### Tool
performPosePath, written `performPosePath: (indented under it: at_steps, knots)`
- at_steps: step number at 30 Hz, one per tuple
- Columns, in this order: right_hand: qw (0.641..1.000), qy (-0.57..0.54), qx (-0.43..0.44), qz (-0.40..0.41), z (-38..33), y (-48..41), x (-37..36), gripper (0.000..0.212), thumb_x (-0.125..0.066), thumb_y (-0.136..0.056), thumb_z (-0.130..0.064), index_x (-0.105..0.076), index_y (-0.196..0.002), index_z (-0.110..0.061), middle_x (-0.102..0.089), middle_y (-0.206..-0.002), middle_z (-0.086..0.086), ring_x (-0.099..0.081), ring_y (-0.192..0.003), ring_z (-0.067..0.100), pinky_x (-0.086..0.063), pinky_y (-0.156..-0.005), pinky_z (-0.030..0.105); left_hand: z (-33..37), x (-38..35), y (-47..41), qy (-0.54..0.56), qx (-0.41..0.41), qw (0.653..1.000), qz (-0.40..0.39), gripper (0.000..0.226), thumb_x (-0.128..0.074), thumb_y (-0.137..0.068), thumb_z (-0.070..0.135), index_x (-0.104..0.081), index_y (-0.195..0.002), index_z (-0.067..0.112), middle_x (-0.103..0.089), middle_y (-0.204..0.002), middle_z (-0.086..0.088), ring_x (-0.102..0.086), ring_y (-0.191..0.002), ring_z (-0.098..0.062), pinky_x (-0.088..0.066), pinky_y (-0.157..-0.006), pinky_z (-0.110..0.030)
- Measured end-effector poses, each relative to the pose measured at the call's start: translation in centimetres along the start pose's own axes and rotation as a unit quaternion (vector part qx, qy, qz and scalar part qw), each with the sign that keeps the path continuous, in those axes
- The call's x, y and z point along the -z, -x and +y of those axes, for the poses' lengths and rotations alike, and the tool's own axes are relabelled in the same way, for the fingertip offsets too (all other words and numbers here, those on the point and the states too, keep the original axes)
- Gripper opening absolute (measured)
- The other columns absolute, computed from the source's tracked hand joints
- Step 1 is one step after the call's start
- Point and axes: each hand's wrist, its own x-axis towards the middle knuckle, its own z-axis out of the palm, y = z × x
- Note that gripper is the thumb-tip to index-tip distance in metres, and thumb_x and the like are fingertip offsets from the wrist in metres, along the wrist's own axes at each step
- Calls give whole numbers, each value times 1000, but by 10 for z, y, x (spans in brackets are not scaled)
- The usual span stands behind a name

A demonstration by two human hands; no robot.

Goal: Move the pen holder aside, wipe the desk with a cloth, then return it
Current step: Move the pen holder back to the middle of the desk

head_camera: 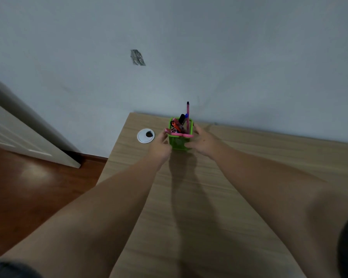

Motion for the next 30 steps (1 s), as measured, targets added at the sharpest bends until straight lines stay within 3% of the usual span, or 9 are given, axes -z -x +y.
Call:
performPosePath:
  at_steps: [5, 8, 10, 15, 17, 20, 23, 28, 30]
  knots:
    - [997, -71, 11, -3, -2, -7, -5, 76, -66, -77, 12, -32, -141, -9, -48, -137, 13, -54, -114, 19, -50, -72, 12, -2, -5, -3, 36, -23, 999, 8, 45, -44, -86, -10, -58, -122, 13, -64, -114, 1, -58, -100, -8, -45, -67, -5]
    - [997, -78, 2, -1, 0, -4, -4, 77, -68, -75, 11, -33, -140, -10, -48, -138, 14, -54, -119, 23, -49, -85, 23, -4, -7, 2, 44, -21, 999, 2, 46, -42, -84, -12, -60, -111, 22, -65, -100, 10, -57, -88, 2, -43, -60, -1]
    - [997, -71, -2, -3, 1, 4, -1, 77, -69, -74, 9, -33, -139, -11, -50, -136, 13, -55, -116, 21, -50, -78, 18, -3, -7, 8, 43, -18, 999, -2, 47, -43, -85, -12, -60, -108, 24, -64, -98, 10, -55, -86, 6, -42, -58, 1]
    - [998, -53, -6, 14, 2, 37, 11, 76, -72, -74, 5, -34, -138, -13, -50, -136, 10, -55, -106, 14, -47, -66, 9, 4, -19, 30, 63, -40, 996, -41, 43, -40, -85, -17, -59, -117, 5, -62, -108, -2, -56, -88, 2, -45, -64, -1]
    - [997, -71, -2, 23, 3, 53, 19, 76, -69, -75, 8, -32, -139, -10, -50, -134, 12, -54, -100, 13, -44, -56, 2, 9, -27, 42, 52, -47, 996, -49, 46, -40, -85, -16, -60, -119, 8, -62, -110, -1, -56, -91, 1, -45, -65, -2]
    - [996, -80, -7, 41, 8, 81, 34, 77, -67, -76, 9, -30, -141, -10, -53, -123, 5, -56, -87, 6, -43, -53, 2, 15, -43, 61, 45, -47, 996, -62, 50, -40, -84, -18, -60, -120, 10, -61, -113, 0, -56, -100, -6, -47, -66, -6]
    - [994, -86, -16, 61, 18, 110, 49, 75, -68, -75, 9, -33, -138, -12, -57, -121, 7, -59, -89, 8, -49, -69, 11, 19, -62, 82, 17, -37, 995, -88, 55, -38, -83, -19, -59, -123, 12, -59, -115, 4, -54, -107, -10, -48, -67, -12]
    - [993, -64, -23, 96, 43, 164, 76, 74, -72, -73, 4, -38, -135, -18, -60, -124, 9, -61, -103, 18, -49, -93, 35, 25, -97, 125, -13, -44, 990, -133, 57, -38, -80, -20, -62, -114, 20, -58, -113, 5, -58, -98, -6, -49, -73, -16]
    - [992, -57, -28, 110, 53, 183, 86, 74, -73, -73, 2, -38, -134, -20, -61, -121, 7, -61, -106, 20, -48, -95, 38, 27, -111, 141, -17, -40, 988, -146, 57, -39, -80, -20, -63, -109, 22, -58, -110, 8, -58, -96, -3, -50, -71, -16]
